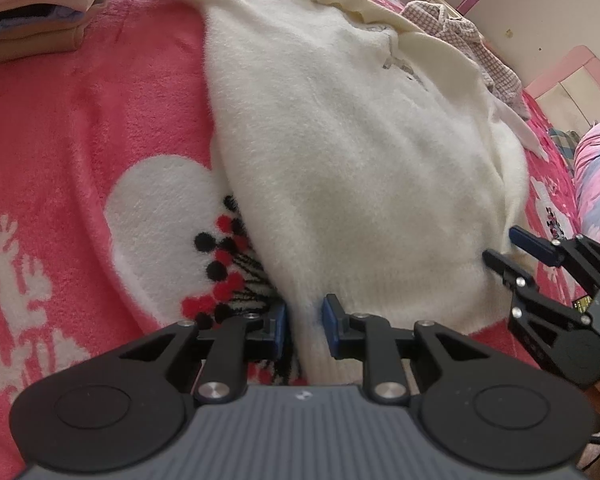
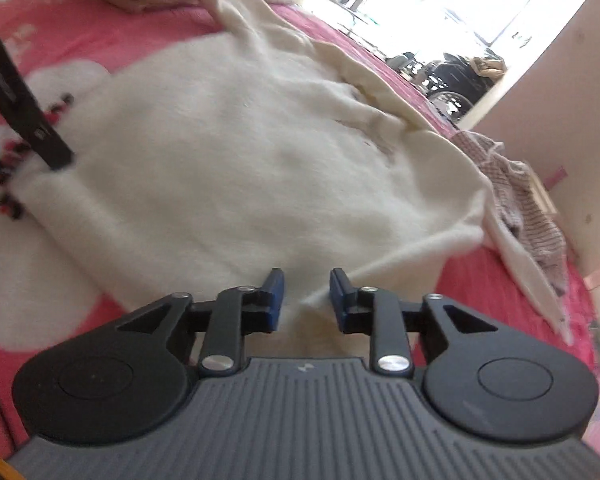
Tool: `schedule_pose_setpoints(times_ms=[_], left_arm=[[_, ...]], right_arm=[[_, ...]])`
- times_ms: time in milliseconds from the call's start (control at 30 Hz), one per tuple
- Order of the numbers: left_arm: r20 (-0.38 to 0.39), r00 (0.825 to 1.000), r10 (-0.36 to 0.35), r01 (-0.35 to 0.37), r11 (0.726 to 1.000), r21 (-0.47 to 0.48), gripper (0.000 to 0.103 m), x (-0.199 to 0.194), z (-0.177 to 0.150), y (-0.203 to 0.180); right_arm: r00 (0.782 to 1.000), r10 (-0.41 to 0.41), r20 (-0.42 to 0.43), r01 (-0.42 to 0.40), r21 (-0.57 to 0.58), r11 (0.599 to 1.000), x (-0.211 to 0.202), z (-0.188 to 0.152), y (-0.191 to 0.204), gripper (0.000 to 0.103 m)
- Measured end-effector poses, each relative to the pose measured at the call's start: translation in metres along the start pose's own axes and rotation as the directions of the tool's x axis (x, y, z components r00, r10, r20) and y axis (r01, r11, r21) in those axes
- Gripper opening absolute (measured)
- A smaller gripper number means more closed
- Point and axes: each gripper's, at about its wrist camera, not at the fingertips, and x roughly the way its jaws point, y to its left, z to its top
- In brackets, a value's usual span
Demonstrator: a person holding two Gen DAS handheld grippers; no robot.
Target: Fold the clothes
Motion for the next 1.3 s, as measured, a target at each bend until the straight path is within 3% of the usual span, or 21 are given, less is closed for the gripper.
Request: schedule_pose_setpoints(times_ms=[67,167,233,300,333,400,500,567,600,700,800,833,900,933,967,1100,1133,1167,1200,1267,1300], left_arm=[[-0.002,1.0,0.001,-0.001,1.0,-0.007,0.023,0.001,0.0,0.0],[-0.003,1.0,0.004,-0.004,1.0,-0.009,0.023,0.001,0.001,0.0],[-0.003,1.0,0.004,-0.004,1.0,-0.009,0.023,0.001,0.001,0.0],[-0.003,1.0,0.004,-0.004,1.0,-0.01,0.023,0.001,0.002,0.0],[-0.003,1.0,0.004,-0.004,1.0,-0.01,0.023,0.001,0.002,0.0],[-0.002,1.0,0.002,-0.002,1.0,-0.009,0.023,0.002,0.002,0.002],[-0.001,1.0,0.001,-0.001,1.0,-0.007,0.023,0.003,0.002,0.002],[0.001,1.0,-0.002,0.002,1.0,-0.008,0.023,0.003,0.003,0.003],[0.001,1.0,-0.004,0.004,1.0,-0.01,0.023,0.004,0.003,0.003],[0.004,1.0,-0.009,0.009,1.0,-0.013,0.023,0.004,0.002,0.004],[0.005,1.0,-0.012,0.012,1.0,-0.012,0.023,0.005,0.002,0.004],[0.005,1.0,-0.013,0.013,1.0,-0.012,0.023,0.005,0.002,0.004],[0.006,1.0,-0.014,0.014,1.0,-0.011,0.023,0.005,0.002,0.004],[0.007,1.0,-0.014,0.014,1.0,-0.01,0.023,0.005,0.002,0.004],[0.009,1.0,-0.014,0.014,1.0,-0.007,0.023,0.005,0.001,0.004],[0.016,1.0,-0.013,0.013,1.0,-0.003,0.023,0.004,-0.001,0.004],[0.017,1.0,-0.013,0.013,1.0,-0.005,0.023,0.004,-0.001,0.004],[0.016,1.0,-0.012,0.012,1.0,-0.006,0.023,0.003,-0.001,0.004],[0.015,1.0,-0.011,0.011,1.0,-0.007,0.023,0.003,-0.001,0.003],[0.014,1.0,-0.01,0.011,1.0,-0.011,0.023,0.003,-0.001,0.003],[0.014,1.0,-0.011,0.012,1.0,-0.015,0.023,0.003,-0.001,0.003]], right_arm=[[1.0,0.026,0.015,-0.027,0.059,0.998,-0.004,0.002,-0.006,0.042],[0.997,0.054,0.048,-0.062,0.195,0.979,-0.009,0.005,-0.027,0.045],[0.992,0.074,0.107,-0.106,0.331,0.938,-0.019,0.002,-0.051,0.046],[0.981,0.07,0.18,-0.15,0.479,0.865,-0.028,-0.011,-0.075,0.047],[0.976,0.052,0.213,-0.166,0.563,0.81,-0.033,-0.021,-0.091,0.048],[0.967,0.012,0.255,-0.201,0.729,0.654,-0.035,-0.045,-0.124,0.05],[0.959,0.019,0.283,-0.276,0.917,0.288,-0.018,-0.103,-0.172,0.05],[0.957,0.019,0.289,-0.29,0.956,0.045,-0.005,-0.143,-0.186,0.05],[0.957,0.021,0.289,-0.288,0.956,-0.056,0.0,-0.16,-0.192,0.05],[0.96,0.05,0.276,-0.259,0.94,-0.221,0.012,-0.19,-0.194,0.052],[0.947,0.152,0.285,-0.237,0.933,-0.271,0.026,-0.196,-0.186,0.051],[0.943,0.171,0.284,-0.236,0.937,-0.257,0.028,-0.192,-0.184,0.051],[0.949,0.16,0.272,-0.255,0.96,-0.118,0.026,-0.164,-0.183,0.051],[0.952,0.154,0.266,-0.261,0.964,-0.048,0.025,-0.15,-0.183,0.039],[0.954,0.147,0.26,-0.266,0.964,0.023,0.024,-0.136,-0.182,0.011],[0.963,0.116,0.244,-0.268,0.915,0.302,0.019,-0.081,-0.181,0.011],[0.965,0.104,0.24,-0.262,0.873,0.412,0.016,-0.059,-0.177,0.011],[0.968,0.1,0.231,-0.246,0.779,0.576,0.011,-0.031,-0.159,0.011],[0.971,0.119,0.207,-0.23,0.672,0.704,0.015,-0.011,-0.132,0.012],[0.978,0.145,0.151,-0.195,0.4,0.896,0.022,0.027,-0.078,0.018],[0.981,0.15,0.121,-0.176,0.244,0.954,0.026,0.047,-0.051,0.018]])
